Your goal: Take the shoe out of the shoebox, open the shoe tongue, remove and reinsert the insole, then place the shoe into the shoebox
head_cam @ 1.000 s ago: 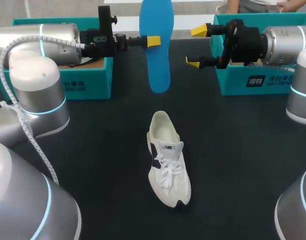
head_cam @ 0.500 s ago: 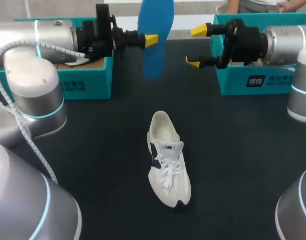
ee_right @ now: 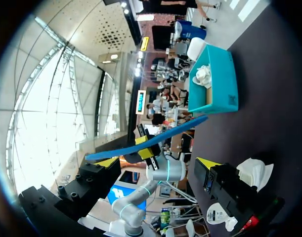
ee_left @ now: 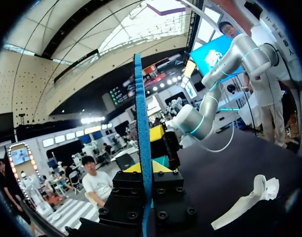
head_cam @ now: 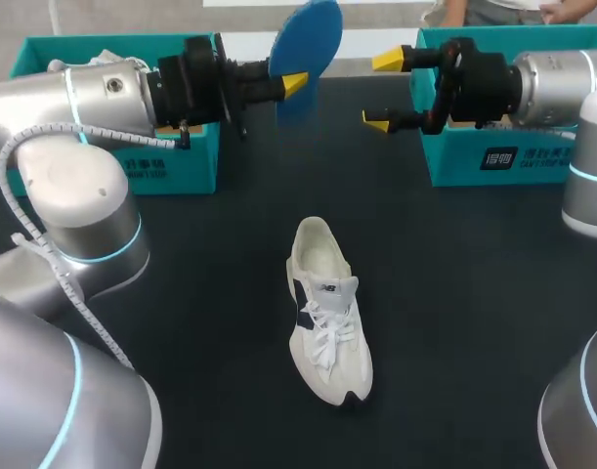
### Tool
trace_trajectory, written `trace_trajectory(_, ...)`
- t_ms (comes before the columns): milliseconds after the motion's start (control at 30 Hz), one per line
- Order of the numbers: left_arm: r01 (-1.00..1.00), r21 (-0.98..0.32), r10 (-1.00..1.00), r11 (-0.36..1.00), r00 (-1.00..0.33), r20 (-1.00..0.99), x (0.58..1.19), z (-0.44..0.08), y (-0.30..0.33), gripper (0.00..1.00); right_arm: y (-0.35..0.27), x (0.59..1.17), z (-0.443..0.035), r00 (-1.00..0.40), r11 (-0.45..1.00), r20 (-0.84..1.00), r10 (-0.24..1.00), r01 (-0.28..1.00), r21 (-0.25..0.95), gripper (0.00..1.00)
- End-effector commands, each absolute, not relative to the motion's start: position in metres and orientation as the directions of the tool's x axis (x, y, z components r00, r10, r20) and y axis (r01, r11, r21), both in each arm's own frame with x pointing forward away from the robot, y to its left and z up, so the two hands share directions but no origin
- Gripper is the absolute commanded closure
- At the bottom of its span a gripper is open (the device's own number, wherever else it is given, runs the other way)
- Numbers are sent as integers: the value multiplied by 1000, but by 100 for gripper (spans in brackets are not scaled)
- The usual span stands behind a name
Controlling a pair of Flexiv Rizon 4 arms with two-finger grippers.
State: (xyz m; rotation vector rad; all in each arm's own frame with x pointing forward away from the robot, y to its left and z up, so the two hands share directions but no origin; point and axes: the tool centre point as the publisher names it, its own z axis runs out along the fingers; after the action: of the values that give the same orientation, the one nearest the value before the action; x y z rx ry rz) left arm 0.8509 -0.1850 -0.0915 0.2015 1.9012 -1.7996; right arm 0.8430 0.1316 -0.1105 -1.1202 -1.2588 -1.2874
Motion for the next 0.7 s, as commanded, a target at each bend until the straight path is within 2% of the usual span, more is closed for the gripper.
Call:
trace_trajectory(33, 605, -790, -282, 94, -745, -604, 846, -100, -186, 100, 133, 843, -110, -97, 12, 995, -38, 995, 97, 0)
trace_trajectory(67, 617, -782, -332, 89, -721, -608, 848, -99, -185, 100, 133, 843, -110, -97, 12, 995, -38, 995, 97, 0)
trace_trajectory(167, 750, -625, -193, 217, -595, -780, 851, -105, -181, 100, 133, 843, -110, -97, 12, 995, -38, 995, 97, 0)
trace_trajectory(333, 836, -477, -26, 273, -489, -872, 849, -107, -180, 100, 133, 843, -110, -97, 12, 995, -38, 995, 97, 0)
trace_trajectory(500, 902, -342, 87, 263, -375, -923, 848, -112, -181, 100, 133, 843, -110, -97, 12, 995, -38, 995, 97, 0)
trace_trajectory(633, 968, -105, 227, 227, -158, -961, 851, -117, -181, 100, 133, 843, -110, -97, 12, 995, -38, 995, 97, 0)
trace_trajectory(700, 978, -16, 207, 209, -61, -976, 853, -119, -180, 100, 133, 843, -110, -97, 12, 995, -38, 995, 97, 0)
